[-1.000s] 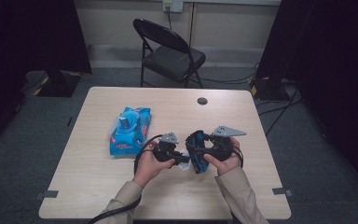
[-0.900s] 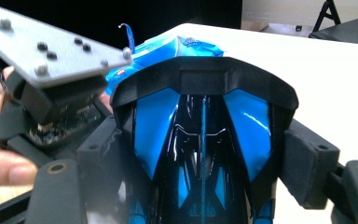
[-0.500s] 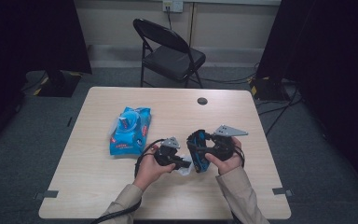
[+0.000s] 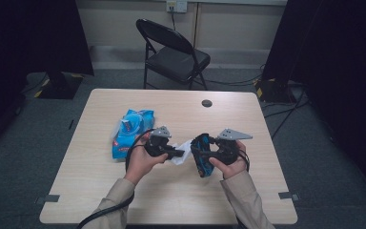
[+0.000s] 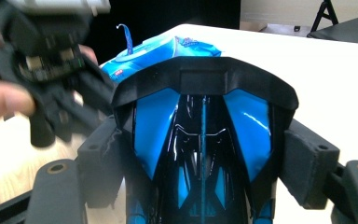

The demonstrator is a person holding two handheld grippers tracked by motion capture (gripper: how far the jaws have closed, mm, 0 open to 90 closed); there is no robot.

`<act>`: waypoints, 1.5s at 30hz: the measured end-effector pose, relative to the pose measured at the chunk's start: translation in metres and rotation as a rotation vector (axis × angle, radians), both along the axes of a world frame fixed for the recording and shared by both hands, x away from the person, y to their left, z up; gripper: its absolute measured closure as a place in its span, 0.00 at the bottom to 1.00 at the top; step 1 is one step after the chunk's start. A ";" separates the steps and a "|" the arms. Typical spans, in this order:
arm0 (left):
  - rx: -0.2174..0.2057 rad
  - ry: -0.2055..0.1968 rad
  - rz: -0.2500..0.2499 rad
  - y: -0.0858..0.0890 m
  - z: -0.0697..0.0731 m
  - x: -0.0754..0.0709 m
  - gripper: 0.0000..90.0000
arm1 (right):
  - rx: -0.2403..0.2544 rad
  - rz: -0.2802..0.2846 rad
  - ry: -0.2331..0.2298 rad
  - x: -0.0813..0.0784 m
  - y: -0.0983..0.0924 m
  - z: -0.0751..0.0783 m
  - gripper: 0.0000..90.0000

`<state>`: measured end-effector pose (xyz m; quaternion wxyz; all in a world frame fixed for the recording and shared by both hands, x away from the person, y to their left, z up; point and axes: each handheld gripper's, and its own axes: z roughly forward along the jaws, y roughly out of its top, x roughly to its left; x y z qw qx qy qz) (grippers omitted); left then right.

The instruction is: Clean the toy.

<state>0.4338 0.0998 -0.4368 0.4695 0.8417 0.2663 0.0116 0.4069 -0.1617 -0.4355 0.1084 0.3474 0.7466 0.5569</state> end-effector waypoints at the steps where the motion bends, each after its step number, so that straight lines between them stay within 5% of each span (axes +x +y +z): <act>1: 0.001 -0.008 0.004 0.003 0.004 0.002 0.93 | 0.001 0.001 0.000 0.000 0.000 -0.001 0.29; 16: -0.078 -0.056 0.032 0.012 0.040 0.009 0.93 | -0.016 0.014 0.011 0.000 0.004 -0.006 0.29; 28: -0.048 -0.037 -0.015 -0.010 0.026 0.008 0.93 | -0.009 0.023 0.001 -0.001 0.005 -0.004 0.29; 45: -0.040 -0.024 -0.032 -0.018 0.014 0.004 0.93 | -0.010 0.028 -0.002 -0.001 0.007 -0.004 0.29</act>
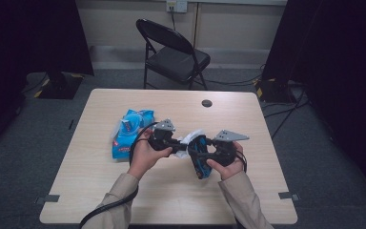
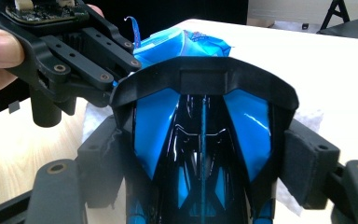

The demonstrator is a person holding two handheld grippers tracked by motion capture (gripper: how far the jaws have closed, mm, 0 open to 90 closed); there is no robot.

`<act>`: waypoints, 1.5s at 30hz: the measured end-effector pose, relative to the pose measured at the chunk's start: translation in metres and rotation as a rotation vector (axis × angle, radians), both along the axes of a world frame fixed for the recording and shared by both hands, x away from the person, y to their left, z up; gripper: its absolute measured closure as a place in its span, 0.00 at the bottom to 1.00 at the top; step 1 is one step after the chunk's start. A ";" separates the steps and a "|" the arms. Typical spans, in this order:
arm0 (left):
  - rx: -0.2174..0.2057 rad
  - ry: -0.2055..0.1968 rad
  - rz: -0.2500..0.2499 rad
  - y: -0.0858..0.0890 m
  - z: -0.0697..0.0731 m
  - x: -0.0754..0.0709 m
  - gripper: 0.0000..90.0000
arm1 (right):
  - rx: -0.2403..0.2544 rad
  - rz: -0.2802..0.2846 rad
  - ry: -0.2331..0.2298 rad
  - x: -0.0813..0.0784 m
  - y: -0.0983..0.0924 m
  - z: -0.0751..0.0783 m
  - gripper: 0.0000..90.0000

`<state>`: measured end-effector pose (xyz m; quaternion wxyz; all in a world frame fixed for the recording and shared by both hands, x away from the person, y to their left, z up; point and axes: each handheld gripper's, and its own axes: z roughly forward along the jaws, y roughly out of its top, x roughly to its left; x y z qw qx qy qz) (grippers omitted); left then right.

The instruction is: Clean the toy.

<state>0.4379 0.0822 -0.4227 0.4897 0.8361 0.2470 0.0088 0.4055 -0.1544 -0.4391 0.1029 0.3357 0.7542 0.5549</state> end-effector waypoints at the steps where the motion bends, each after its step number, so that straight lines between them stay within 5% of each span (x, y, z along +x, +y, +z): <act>1: -0.003 0.006 -0.001 -0.001 -0.001 0.000 0.93 | -0.001 0.001 0.001 0.000 0.000 0.000 0.29; 45: 0.018 0.043 -0.064 -0.023 -0.042 -0.014 0.92 | 0.019 0.007 0.005 0.000 0.002 0.001 0.29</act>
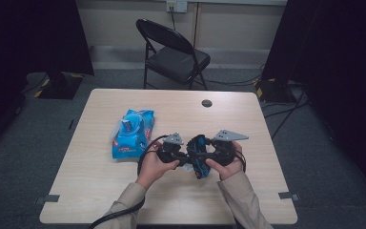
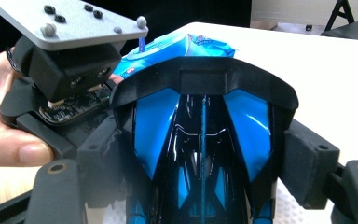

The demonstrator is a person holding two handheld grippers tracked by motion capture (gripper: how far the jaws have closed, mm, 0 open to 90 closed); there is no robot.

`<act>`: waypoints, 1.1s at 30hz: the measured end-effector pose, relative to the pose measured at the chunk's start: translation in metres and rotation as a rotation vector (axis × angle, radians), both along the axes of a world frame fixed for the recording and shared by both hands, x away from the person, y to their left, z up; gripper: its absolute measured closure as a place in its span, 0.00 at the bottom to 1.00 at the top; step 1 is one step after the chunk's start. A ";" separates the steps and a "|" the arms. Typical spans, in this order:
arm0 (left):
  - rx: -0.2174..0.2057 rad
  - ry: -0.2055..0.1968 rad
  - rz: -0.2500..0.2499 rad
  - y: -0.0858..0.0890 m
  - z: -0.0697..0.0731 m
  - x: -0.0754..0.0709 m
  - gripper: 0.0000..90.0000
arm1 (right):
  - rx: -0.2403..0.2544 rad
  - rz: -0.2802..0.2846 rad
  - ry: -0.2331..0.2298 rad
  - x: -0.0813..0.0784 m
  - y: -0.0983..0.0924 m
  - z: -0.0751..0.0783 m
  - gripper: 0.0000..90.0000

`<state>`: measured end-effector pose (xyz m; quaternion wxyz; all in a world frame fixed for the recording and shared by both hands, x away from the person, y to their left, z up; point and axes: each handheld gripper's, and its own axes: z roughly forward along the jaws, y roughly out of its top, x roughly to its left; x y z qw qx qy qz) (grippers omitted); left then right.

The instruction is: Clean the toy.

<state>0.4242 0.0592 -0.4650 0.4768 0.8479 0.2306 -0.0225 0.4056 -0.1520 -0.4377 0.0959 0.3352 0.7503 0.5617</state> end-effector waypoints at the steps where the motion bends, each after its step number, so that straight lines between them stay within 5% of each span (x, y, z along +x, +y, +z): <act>1: 0.001 0.002 0.001 -0.001 -0.001 -0.001 0.92 | 0.001 -0.002 -0.001 0.000 0.000 0.000 0.29; 33: 0.036 0.040 -0.049 -0.011 -0.023 -0.011 0.92 | 0.026 -0.027 -0.007 0.002 -0.009 0.003 0.29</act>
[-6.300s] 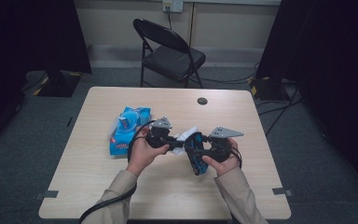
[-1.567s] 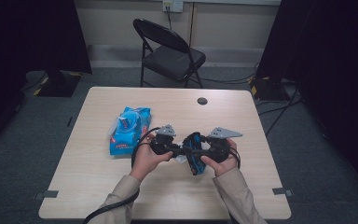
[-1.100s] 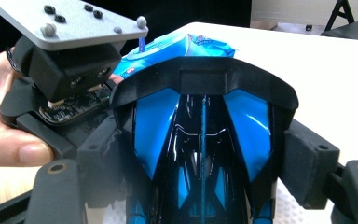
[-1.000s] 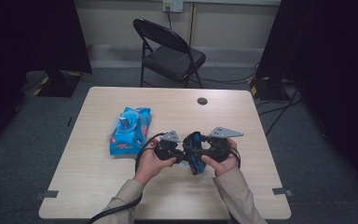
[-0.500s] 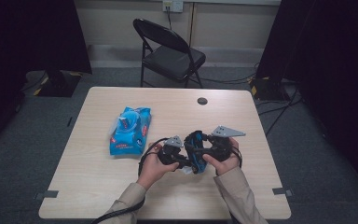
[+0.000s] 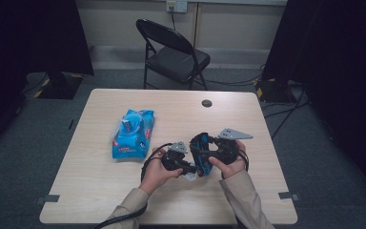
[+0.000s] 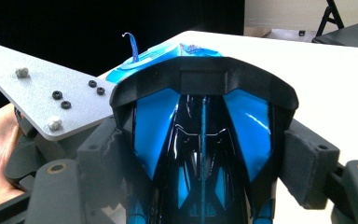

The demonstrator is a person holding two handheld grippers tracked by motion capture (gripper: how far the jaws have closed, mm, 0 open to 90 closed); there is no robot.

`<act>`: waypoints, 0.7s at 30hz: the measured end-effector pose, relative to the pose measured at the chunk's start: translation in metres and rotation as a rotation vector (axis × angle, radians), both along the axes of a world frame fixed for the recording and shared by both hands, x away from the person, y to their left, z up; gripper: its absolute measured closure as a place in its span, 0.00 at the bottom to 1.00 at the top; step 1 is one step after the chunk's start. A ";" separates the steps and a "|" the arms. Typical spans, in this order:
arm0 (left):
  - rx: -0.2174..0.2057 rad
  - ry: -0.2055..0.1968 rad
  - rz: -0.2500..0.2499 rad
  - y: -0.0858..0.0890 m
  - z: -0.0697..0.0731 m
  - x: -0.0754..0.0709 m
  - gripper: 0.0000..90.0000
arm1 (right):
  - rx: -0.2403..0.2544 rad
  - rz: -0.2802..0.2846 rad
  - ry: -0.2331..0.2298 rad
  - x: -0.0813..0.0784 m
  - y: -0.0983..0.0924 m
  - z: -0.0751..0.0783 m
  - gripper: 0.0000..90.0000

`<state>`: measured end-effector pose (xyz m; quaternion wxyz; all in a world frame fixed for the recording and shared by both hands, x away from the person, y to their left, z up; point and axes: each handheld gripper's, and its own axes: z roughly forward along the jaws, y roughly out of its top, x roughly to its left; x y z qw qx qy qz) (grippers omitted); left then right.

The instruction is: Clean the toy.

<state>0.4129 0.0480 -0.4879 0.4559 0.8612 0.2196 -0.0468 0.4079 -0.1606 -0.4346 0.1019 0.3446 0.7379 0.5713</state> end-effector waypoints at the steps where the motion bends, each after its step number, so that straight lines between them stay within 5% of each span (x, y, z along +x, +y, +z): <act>1: -0.004 0.005 0.001 0.000 -0.001 0.000 0.92 | -0.001 0.000 -0.001 0.000 0.000 0.000 0.29; 14: 0.025 0.014 0.018 0.008 -0.004 0.000 0.92 | 0.014 -0.007 -0.002 0.000 -0.003 0.002 0.29; 21: 0.013 -0.025 0.079 0.027 0.021 0.013 0.92 | 0.010 0.000 0.002 0.000 -0.002 0.001 0.29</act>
